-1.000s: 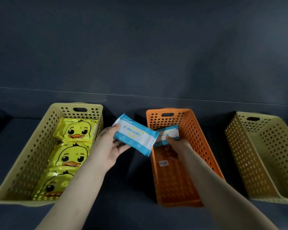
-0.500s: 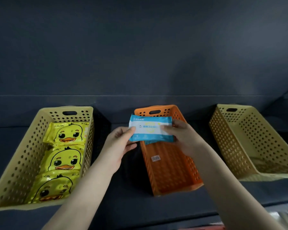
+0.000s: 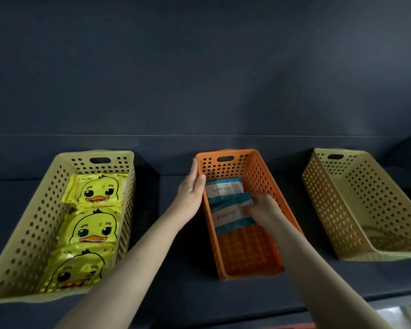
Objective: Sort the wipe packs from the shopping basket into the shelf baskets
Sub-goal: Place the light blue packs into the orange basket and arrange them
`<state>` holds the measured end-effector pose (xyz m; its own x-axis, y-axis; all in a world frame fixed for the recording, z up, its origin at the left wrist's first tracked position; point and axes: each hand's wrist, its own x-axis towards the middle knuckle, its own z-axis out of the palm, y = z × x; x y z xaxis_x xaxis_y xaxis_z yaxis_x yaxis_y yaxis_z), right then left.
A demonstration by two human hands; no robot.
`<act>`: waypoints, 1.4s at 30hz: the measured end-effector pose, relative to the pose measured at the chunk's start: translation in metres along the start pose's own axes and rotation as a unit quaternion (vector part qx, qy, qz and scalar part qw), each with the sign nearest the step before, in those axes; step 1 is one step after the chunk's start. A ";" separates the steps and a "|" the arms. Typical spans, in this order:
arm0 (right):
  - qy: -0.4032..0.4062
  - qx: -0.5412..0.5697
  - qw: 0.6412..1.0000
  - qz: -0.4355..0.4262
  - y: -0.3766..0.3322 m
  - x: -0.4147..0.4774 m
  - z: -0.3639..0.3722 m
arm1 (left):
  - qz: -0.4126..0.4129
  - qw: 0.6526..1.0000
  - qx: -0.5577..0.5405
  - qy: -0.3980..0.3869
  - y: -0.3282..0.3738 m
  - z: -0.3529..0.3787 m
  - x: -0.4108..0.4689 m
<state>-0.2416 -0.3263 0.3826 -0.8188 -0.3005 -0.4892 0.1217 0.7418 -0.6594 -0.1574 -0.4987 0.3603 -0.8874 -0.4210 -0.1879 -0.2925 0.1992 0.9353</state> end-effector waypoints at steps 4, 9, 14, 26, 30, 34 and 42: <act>0.028 0.025 0.999 0.020 0.002 0.008 0.006 | 0.011 0.999 -0.034 -0.013 0.006 0.000 -0.004; 0.036 0.006 0.999 0.029 0.002 0.009 0.009 | 0.017 0.998 -0.058 -0.024 0.007 0.000 -0.006; 0.037 -0.129 0.990 -0.051 0.004 0.001 0.011 | 0.012 0.998 -0.060 -0.031 0.005 -0.002 -0.005; 0.003 -0.234 0.971 -0.045 0.003 0.008 0.024 | 0.002 0.999 -0.044 -0.023 0.008 -0.002 -0.004; 0.007 -0.175 0.983 -0.062 0.004 0.009 0.020 | -0.017 0.999 -0.015 -0.026 0.014 -0.006 -0.006; 0.037 -0.147 0.982 -0.111 0.000 0.004 0.007 | -0.014 0.998 0.057 -0.007 0.021 -0.012 -0.008; 0.137 -0.150 0.952 -0.228 -0.022 -0.073 -0.040 | 0.077 0.972 0.221 0.033 0.057 -0.044 -0.043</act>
<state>-0.2074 -0.2965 0.4556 -0.8685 -0.4957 0.0026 -0.4138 0.7220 -0.5545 -0.1199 -0.5076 0.4344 -0.9122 -0.4090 -0.0224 -0.2956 0.6193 0.7274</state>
